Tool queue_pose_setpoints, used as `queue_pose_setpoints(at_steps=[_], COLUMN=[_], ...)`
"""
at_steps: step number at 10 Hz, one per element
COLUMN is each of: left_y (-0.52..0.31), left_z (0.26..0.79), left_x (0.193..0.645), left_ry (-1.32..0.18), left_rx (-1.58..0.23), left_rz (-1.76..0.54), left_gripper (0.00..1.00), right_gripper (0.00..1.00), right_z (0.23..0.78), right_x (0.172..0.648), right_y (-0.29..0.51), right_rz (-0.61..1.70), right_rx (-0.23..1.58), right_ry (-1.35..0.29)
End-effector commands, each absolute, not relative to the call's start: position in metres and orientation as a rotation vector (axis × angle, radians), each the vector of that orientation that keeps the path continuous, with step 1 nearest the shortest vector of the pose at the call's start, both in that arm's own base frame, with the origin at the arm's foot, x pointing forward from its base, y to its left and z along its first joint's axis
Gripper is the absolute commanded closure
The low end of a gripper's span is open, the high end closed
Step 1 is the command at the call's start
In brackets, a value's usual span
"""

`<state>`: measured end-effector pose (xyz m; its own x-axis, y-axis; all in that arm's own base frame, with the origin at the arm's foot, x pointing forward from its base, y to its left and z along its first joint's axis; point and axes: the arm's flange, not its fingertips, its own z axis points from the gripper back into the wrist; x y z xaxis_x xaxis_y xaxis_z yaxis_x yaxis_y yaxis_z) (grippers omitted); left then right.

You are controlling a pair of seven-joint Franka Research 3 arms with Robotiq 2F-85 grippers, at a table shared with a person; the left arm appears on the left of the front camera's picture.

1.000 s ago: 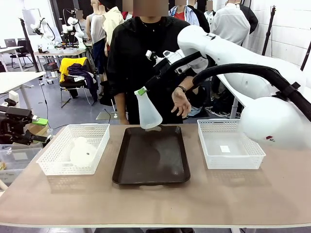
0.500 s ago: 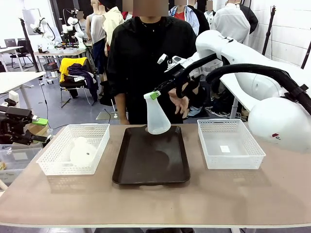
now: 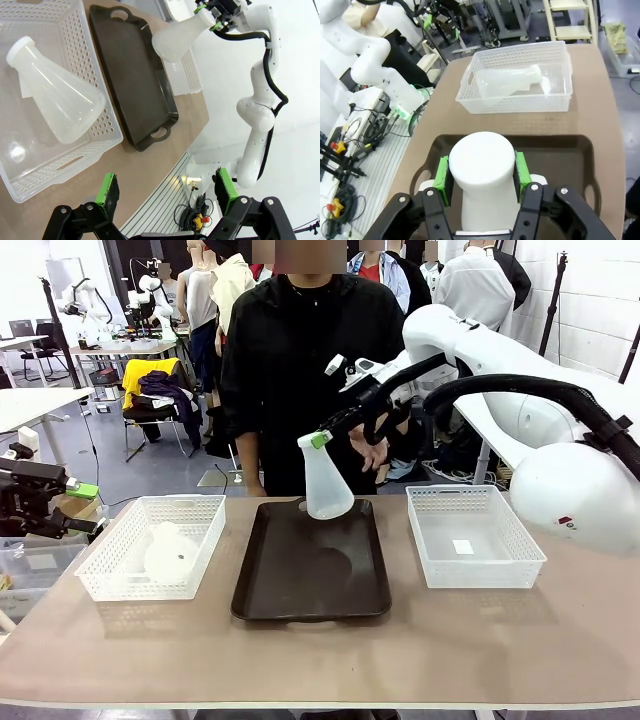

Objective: Prepare the laboratory tools.
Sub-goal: Place the picked Big flask upright in the Handle tray as instructed by the person.

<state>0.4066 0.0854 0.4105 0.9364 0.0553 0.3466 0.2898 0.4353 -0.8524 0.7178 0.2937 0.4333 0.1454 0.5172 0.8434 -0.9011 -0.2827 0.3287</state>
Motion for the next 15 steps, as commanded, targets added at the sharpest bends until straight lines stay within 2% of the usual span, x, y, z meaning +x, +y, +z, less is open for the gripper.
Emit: queue_pose_setpoints(at_steps=[1, 5, 7, 15], left_y=[0.087, 0.087, 0.087, 0.087], left_z=[0.412, 0.412, 0.412, 0.412], left_x=[0.406, 0.406, 0.406, 0.406], left_ry=[-0.353, -0.353, -0.353, -0.353], left_rx=[-1.121, -1.121, -1.121, -1.121], left_rz=[-0.15, -0.15, -0.15, -0.15], left_gripper=[0.0, 0.0, 0.0, 0.0], right_gripper=[1.0, 1.0, 1.0, 1.0], right_z=[0.41, 0.386, 0.379, 0.347], right_x=[0.7, 0.681, 0.681, 0.695], right_y=[0.29, 0.293, 0.291, 0.282], right_rz=[1.547, 1.68, 1.675, 1.606], right_rx=[1.27, 1.306, 1.341, 1.403], right_ry=[-0.523, -0.657, -0.733, -0.757])
